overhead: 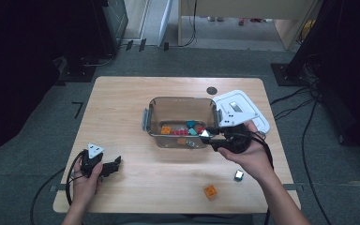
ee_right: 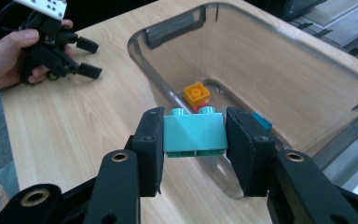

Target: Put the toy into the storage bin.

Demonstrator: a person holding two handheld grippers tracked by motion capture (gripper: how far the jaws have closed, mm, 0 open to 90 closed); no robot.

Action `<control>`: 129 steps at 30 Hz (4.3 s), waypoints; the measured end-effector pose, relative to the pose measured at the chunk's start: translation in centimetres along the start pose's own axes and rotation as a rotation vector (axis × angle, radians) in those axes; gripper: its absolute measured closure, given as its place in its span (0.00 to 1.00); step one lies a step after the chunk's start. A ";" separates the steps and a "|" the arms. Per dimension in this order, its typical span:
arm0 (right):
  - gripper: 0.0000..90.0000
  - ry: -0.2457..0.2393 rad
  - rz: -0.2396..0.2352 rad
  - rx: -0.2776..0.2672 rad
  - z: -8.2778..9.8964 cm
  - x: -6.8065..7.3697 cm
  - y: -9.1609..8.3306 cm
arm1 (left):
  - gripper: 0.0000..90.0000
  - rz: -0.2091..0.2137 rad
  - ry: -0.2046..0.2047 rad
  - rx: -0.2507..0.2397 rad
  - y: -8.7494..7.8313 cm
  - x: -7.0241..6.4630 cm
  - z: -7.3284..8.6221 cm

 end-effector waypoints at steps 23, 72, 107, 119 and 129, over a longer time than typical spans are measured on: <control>0.66 0.102 0.064 0.014 -3.2 -5.2 3.0 | 0.14 -0.001 0.000 -0.003 0.0 0.0 0.0; 0.34 0.109 0.053 0.049 -2.2 -4.7 3.4 | 0.14 0.000 0.000 -0.003 0.0 0.0 0.0; 0.18 0.058 0.107 -0.013 4.2 -1.2 -2.4 | 0.14 0.000 0.000 -0.001 0.0 0.0 0.0; 0.20 0.072 0.142 0.000 8.1 -1.5 -3.6 | 0.14 0.000 -0.001 -0.001 0.0 0.0 0.0; 0.30 0.129 0.170 -0.010 12.4 -2.4 -4.3 | 0.14 -0.001 0.000 0.000 0.0 0.0 0.0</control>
Point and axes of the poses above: each handheld gripper's, and its own axes: y roughly forward along the jaws, z roughly out of its underside, x roughly to its left, the point moved 7 cm from there along y, roughly forward along the jaws, and after that the axes turned 12 degrees about -z, right-handed, at the moved point
